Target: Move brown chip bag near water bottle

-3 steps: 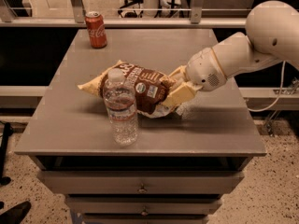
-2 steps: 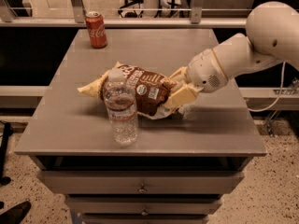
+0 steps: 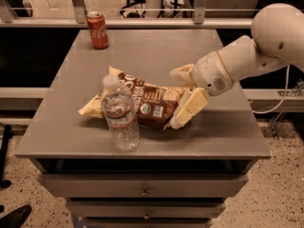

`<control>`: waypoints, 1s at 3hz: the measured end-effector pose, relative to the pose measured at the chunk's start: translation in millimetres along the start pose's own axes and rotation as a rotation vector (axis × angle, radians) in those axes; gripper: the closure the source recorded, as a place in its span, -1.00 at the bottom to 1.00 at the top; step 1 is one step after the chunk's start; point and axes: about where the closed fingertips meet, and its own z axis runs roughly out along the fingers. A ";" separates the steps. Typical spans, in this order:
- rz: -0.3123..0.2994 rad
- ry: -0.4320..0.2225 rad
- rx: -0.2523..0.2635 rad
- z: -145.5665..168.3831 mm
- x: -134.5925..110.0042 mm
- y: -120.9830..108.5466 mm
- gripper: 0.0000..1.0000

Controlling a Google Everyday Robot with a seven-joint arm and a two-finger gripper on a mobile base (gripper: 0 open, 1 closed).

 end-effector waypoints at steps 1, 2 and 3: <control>0.003 0.004 0.001 -1.2 2.1 0.4 -1.00; -0.004 0.037 0.089 -42.0 18.5 -12.6 -1.00; -0.013 0.065 0.192 -87.9 31.8 -29.2 -1.00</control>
Offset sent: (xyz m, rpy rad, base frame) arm 0.0161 -0.0785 0.0196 -0.0712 -0.0897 -0.1128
